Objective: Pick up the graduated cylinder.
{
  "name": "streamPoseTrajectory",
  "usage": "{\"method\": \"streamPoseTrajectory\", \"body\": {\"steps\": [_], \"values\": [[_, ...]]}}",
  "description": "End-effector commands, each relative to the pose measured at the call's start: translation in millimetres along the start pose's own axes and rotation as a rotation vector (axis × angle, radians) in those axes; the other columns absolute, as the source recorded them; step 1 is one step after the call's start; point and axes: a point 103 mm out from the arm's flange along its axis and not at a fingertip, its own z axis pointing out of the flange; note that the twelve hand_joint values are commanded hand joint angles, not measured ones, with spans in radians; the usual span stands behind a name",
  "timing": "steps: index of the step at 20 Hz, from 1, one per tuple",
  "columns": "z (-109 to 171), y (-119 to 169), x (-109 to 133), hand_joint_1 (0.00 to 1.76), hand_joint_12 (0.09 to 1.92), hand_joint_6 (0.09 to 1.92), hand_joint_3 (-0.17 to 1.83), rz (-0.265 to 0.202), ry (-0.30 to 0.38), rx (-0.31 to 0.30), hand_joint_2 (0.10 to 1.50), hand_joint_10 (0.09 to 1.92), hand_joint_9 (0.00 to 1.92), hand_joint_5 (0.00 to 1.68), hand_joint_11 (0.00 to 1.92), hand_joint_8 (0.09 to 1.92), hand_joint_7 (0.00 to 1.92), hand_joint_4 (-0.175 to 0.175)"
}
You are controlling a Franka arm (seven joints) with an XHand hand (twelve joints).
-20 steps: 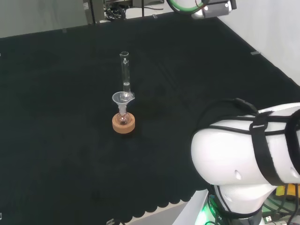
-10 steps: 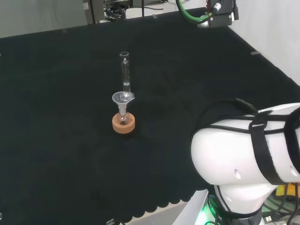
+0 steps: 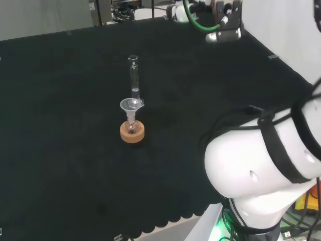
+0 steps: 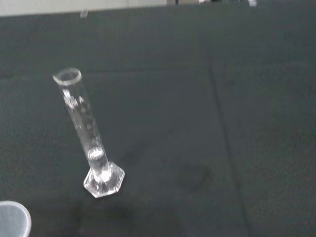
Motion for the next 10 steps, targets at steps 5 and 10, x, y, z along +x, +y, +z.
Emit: {"method": "streamPoseTrajectory", "body": {"steps": [5,10], "values": [[70,54,-2,0.27,1.4,0.09,0.23,-0.041,0.105,0.011,1.15,0.71,0.31,0.33,0.09,0.62,0.11,-0.05],[101,57,8,0.32,1.4,0.09,0.22,-0.06,0.171,0.024,1.12,0.7,0.31,0.33,0.09,0.63,0.11,-0.052]]}}
